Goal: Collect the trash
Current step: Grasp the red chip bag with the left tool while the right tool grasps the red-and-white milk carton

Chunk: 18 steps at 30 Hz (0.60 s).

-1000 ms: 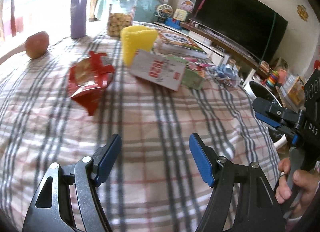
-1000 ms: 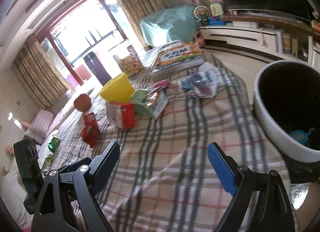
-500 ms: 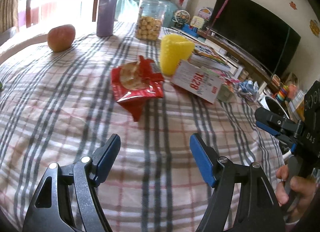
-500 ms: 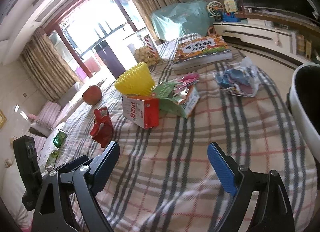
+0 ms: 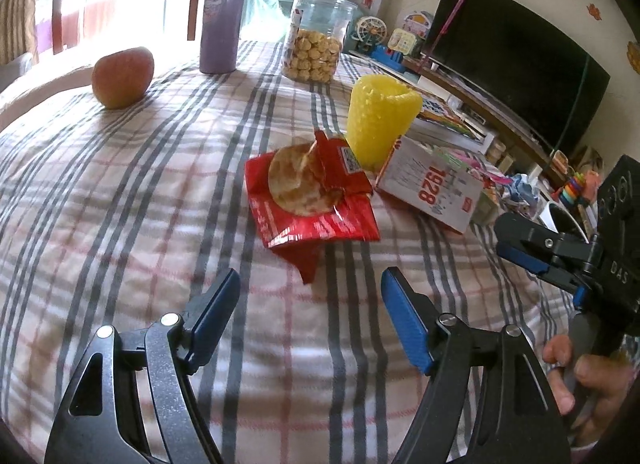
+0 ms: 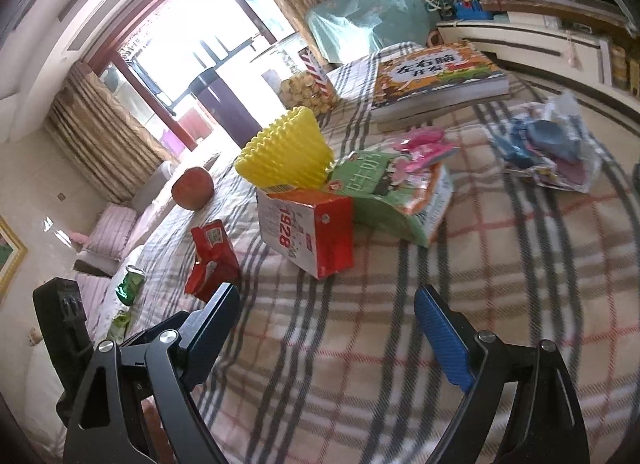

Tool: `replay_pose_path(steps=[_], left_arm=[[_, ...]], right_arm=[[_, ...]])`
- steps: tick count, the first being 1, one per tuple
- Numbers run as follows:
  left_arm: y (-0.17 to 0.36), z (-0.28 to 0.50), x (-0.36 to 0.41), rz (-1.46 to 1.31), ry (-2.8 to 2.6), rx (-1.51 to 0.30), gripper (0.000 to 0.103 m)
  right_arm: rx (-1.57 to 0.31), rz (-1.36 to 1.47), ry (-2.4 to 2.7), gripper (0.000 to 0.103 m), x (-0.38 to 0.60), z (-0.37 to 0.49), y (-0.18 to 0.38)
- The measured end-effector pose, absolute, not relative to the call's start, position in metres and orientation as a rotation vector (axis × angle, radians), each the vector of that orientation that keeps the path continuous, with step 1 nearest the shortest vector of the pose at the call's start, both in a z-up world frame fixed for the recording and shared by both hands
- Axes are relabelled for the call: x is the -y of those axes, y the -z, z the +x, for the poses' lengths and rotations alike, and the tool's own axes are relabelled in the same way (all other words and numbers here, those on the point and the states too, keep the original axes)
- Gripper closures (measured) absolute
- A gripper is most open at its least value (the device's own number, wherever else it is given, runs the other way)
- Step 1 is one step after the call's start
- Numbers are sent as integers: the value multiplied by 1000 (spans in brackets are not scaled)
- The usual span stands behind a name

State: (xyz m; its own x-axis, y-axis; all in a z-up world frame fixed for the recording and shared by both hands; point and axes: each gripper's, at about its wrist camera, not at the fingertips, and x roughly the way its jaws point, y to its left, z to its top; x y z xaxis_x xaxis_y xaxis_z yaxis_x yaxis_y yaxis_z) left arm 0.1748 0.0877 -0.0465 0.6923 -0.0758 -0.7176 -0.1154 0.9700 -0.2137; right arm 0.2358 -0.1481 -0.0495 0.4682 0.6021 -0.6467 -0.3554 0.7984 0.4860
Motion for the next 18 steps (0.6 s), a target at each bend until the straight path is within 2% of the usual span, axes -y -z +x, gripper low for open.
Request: replay_pose_path(steps=[6,8,10,11,12,13,14,16,18], left_arm=[[48,191,-92,-234,-30,-805,28],[49,196,-92,-233,-35,-798,28],[50,198,-92,-233,-30,-792,30],[49,199,-91,-232,-24,-785,38],[49,199,-90,-231,-15,-782,45],[50,201,-88,-227,2,-789,60],[51,202,-86,-222,12,-796,75],[52,202,-83,-211,25,-803,88],[50,200,-80,-203,31,-796,90]], right_arm=[[-939,323,-622,18,132,256,58],[-955,336,-631,22,127,263,62],[-964,339,-632,34,124,269,65],[-966,340,-631,38,123,271,66],[-970,342,-633,51,123,272,67],[-978,342,-634,64,123,272,68],[-988,343,-642,65,123,272,69],[-989,340,-652,65,125,268,69],[-993,325,-662,66,126,263,70]])
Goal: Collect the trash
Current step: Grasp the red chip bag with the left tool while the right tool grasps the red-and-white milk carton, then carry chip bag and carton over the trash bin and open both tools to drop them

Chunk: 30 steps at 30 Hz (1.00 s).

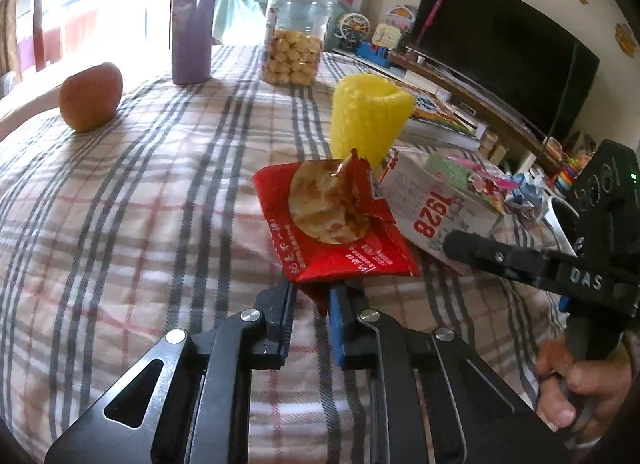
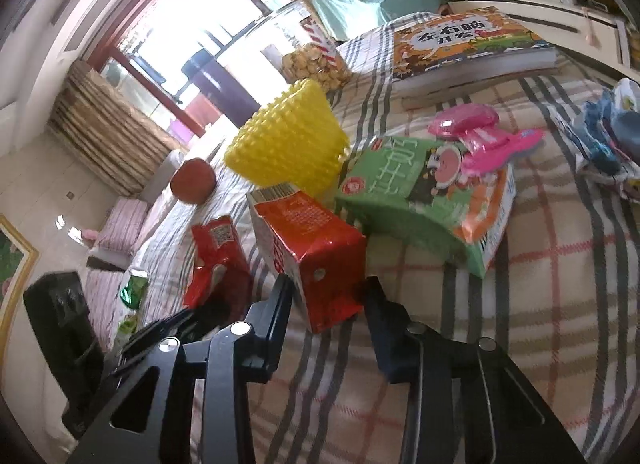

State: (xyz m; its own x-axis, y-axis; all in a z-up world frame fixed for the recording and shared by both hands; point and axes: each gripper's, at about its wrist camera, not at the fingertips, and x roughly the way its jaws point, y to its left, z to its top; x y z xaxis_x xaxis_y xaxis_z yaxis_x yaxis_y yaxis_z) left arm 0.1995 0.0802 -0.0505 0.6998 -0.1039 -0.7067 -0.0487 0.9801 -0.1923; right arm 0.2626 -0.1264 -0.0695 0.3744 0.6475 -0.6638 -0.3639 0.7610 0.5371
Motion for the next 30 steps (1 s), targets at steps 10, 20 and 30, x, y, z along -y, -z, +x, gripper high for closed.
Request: replay_pose_path(steps=[10,20,30], left_arm=[[41,177,-60,-199,86,-774,99],[36,170,-10,-182,206,-778,100],[31,174,48,-142,318,-784,100]], right_arm=[[-946,357,-642,67,165,230,55],[-878,350,-581,67,212,198,34],[-843,397,-469,67,273,178,32]])
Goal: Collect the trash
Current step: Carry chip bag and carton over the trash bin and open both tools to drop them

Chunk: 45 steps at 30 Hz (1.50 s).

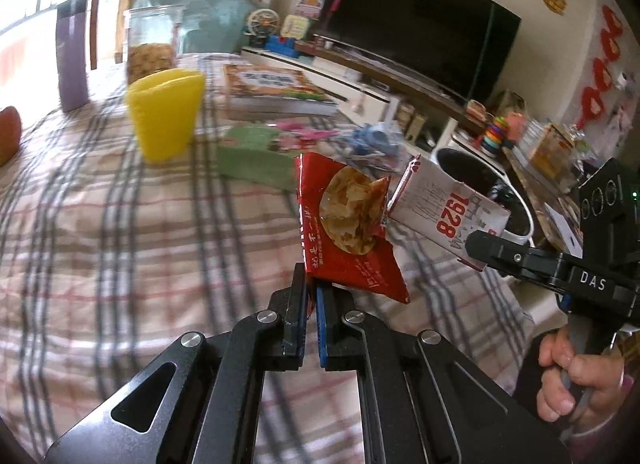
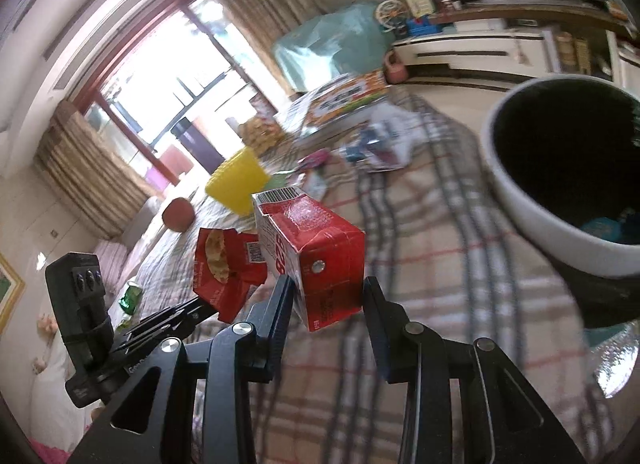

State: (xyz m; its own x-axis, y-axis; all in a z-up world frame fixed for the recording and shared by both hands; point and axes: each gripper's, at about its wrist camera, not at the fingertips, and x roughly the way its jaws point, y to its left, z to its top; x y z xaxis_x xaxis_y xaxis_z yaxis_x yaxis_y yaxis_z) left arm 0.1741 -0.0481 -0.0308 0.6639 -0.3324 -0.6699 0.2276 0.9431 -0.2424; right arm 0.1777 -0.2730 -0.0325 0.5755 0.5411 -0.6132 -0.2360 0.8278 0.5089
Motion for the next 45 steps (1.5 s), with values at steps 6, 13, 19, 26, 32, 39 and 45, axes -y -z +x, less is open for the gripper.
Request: replay_pose_path(steps=[6,13,19,26,32,39,45], left_arm=[[26,179,77,-116,373,-786,100],[19,187,115,-81,434,-787,100],[13,194,147,-50,477,-784,100],[10,200,172,-26,509,-786,100],[8,205,189,-10,530,-782,100],[3,210,201,5,543,-771,100],[5,219,214,27,549,-788,100]], right_arm=[[-817,415,-404,67,305,171,28],[-788,431,-329,67,342,164,22],[-765,451,-269,67,367,162,19],[-738,474,-227,68,391,161,14],[-723,473,-200,68,403,162,12],[-702,483,-178,68,414,159,10],[-701,479,-140,68,423,160,11]])
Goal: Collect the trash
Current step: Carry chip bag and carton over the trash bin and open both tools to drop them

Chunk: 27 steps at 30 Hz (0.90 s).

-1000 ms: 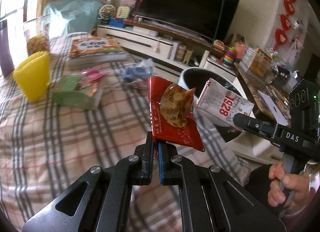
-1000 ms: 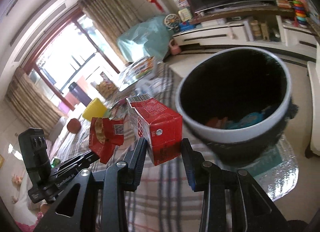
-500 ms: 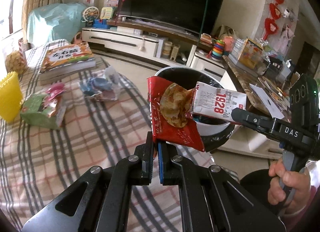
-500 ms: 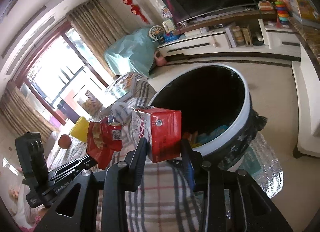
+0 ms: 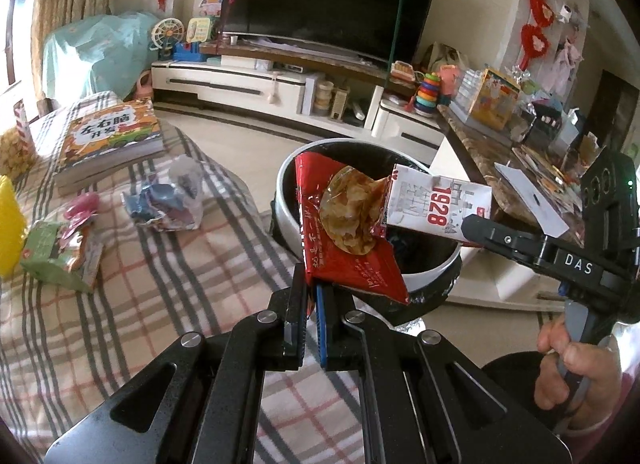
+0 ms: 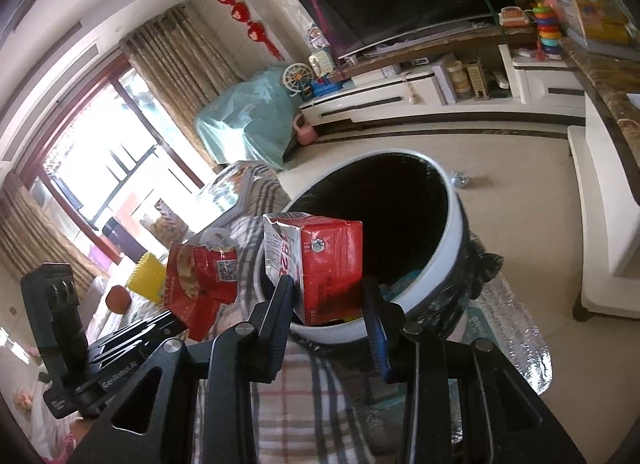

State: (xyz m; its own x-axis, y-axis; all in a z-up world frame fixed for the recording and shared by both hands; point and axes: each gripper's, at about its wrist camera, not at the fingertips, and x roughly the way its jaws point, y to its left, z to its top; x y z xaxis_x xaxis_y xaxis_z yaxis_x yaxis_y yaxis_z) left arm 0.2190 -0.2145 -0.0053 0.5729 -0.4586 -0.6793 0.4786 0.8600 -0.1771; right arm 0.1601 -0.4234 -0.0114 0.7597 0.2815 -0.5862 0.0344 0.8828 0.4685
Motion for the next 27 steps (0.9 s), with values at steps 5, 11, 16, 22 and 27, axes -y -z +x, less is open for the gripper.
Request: replay_pose_path(steps=[5,11,16,22,27], left_arm=[[6,227,228,44,555,-800,100],[4,237,243,68,558,-803,100],[4,244,255,87,560,-807,100],[7,254,267,88,558,-818,100],[8,260,274,84,559,-825,100]], right_arm=[[-699,465,-116,68,430,163,8],[-697,446,-94,68,436,170,5],[-702,437,-84,68,440,177,4],[-710,413,-60,68,443,187,3],[-718,381,-49,68,441,194,3]])
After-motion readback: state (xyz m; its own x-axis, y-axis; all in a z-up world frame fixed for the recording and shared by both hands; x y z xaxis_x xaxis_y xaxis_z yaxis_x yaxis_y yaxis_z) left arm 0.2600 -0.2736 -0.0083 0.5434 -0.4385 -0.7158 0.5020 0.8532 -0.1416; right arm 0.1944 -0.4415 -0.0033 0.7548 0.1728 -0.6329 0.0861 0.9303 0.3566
